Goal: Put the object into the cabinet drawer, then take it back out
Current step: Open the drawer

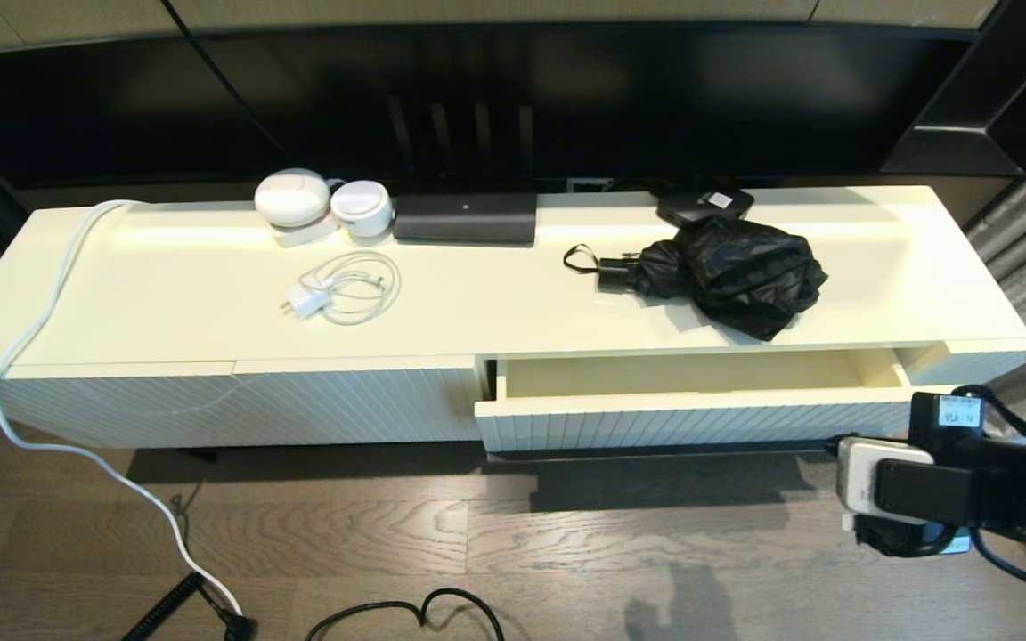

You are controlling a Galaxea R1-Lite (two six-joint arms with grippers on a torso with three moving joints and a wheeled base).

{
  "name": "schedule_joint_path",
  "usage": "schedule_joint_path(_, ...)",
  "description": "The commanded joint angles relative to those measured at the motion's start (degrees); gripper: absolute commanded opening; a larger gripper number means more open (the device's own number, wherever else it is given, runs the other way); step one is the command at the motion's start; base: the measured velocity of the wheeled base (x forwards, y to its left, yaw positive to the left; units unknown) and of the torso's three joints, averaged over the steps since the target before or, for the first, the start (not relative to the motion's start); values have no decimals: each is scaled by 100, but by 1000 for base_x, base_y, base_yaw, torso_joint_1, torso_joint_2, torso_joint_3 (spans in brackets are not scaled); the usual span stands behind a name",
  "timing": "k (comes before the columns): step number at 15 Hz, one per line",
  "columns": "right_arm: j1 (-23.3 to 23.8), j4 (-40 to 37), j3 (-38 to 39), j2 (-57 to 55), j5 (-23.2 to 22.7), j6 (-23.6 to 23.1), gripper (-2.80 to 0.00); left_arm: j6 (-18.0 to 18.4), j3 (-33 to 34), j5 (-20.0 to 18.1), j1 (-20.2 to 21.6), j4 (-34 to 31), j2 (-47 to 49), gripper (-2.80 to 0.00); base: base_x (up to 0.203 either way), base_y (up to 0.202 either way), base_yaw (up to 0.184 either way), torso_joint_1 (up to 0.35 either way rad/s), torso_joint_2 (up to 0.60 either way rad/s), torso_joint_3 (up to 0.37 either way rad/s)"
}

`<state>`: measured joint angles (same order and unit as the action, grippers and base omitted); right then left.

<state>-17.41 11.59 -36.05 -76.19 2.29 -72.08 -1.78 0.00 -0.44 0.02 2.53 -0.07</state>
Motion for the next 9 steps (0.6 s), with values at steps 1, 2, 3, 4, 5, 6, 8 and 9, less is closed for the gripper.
schedule_joint_path(1,-14,-475,-437,117,44,-39,-280,-6,-8,0,6,9,7,-280,0,0,0,0,0,0)
schedule_joint_path(2,-23,-539,-652,-210,83,-37,-280,-6,0,0,6,1,7,-280,0,0,0,0,0,0)
schedule_joint_path(3,-27,-534,-842,-505,106,-33,-280,-6,0,0,-2,10,7,-280,0,0,0,0,0,0)
schedule_joint_path(4,-25,-479,-1010,-853,122,-30,-280,-6,0,0,-2,10,7,-280,0,0,0,0,0,0)
schedule_joint_path(5,-15,-380,-1182,-1227,138,-28,-280,-6,0,0,6,7,7,-280,0,0,0,0,0,0)
schedule_joint_path(6,-7,-267,-1334,-1472,158,-26,-280,-6,0,0,-2,1,7,-280,0,0,0,0,0,0)
schedule_joint_path(8,-13,121,-1471,-1971,258,55,-280,-6,0,0,5,10,7,-280,0,0,0,0,0,0)
schedule_joint_path(9,-22,392,-1509,-2267,316,115,-280,-6,0,0,6,10,7,-280,0,0,0,0,0,0)
